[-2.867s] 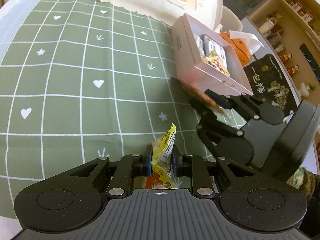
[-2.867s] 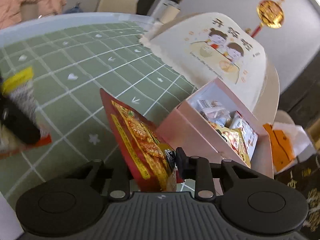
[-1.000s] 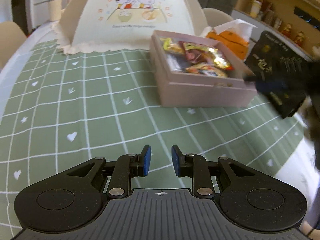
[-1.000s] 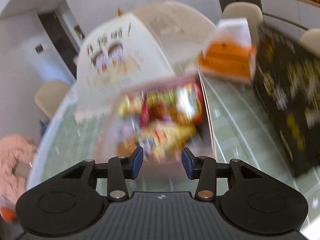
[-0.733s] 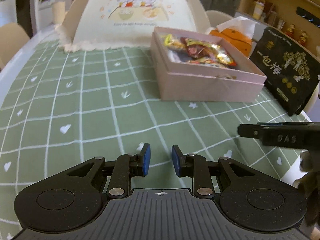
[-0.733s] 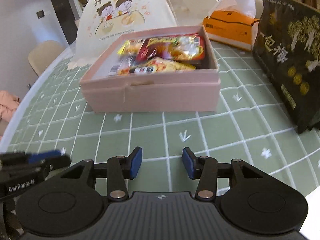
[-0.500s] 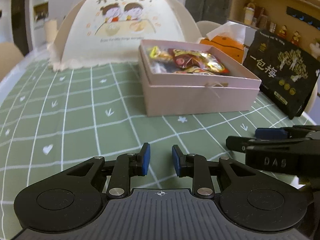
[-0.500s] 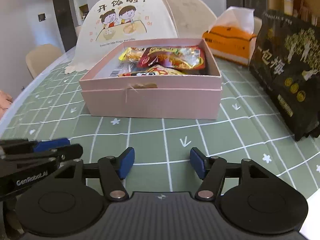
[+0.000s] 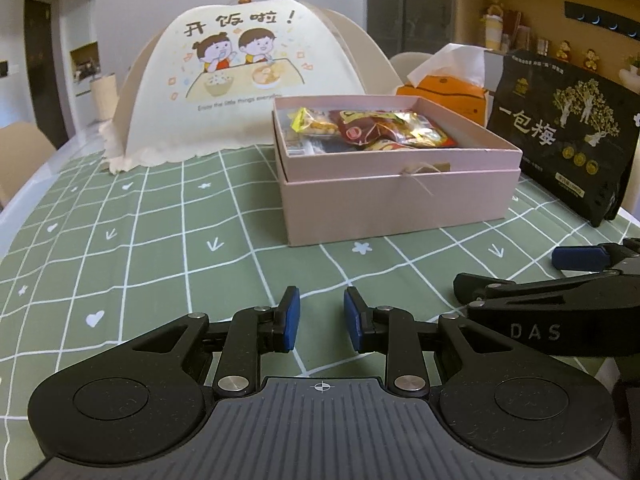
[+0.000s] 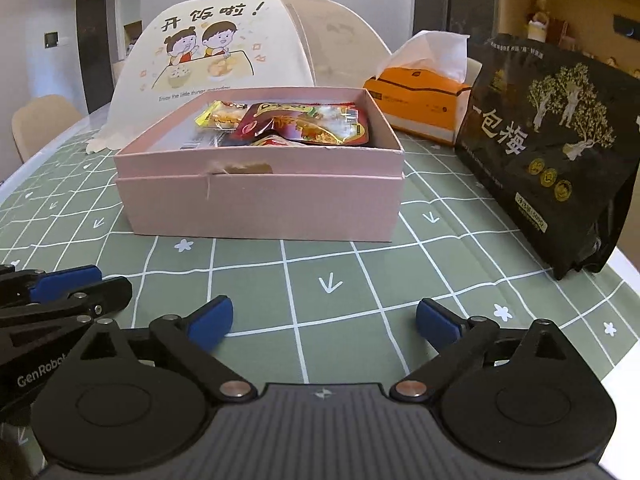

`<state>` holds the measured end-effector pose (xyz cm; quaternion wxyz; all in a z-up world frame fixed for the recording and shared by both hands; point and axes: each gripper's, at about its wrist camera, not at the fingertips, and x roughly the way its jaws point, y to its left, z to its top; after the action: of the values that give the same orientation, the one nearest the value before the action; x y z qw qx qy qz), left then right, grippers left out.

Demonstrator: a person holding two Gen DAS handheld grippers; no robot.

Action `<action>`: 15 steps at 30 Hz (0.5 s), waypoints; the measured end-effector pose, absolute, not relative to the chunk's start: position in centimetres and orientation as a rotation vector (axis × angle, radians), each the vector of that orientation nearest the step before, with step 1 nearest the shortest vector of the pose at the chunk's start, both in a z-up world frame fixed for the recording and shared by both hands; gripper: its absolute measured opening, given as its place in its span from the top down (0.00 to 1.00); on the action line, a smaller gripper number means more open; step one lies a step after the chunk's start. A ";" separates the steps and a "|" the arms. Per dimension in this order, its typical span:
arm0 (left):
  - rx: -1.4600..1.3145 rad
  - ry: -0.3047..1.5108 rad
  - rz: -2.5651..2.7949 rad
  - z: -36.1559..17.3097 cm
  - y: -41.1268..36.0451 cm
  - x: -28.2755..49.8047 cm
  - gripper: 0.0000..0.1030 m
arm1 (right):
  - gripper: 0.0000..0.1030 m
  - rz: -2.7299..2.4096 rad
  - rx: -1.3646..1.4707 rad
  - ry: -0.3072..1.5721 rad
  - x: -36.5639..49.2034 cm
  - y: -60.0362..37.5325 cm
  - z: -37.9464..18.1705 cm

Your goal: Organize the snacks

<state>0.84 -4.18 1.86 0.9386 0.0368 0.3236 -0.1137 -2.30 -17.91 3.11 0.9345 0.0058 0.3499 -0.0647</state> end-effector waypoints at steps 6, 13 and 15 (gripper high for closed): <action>0.074 0.661 -0.233 1.9 -4.2 0.8 0.72 | 0.03 -0.132 0.008 0.716 -2.3 -17.8 3.0; 0.074 0.661 -0.233 1.9 -4.2 0.8 0.72 | 0.03 -0.132 0.008 0.716 -2.3 -17.8 3.0; 0.074 0.661 -0.232 1.9 -4.2 0.8 0.72 | 0.03 -0.132 0.008 0.716 -2.3 -17.8 3.0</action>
<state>0.82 -4.19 1.88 0.9386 0.0365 0.3237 -0.1136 -2.29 -17.79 3.02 0.9344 0.0041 0.3502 -0.0647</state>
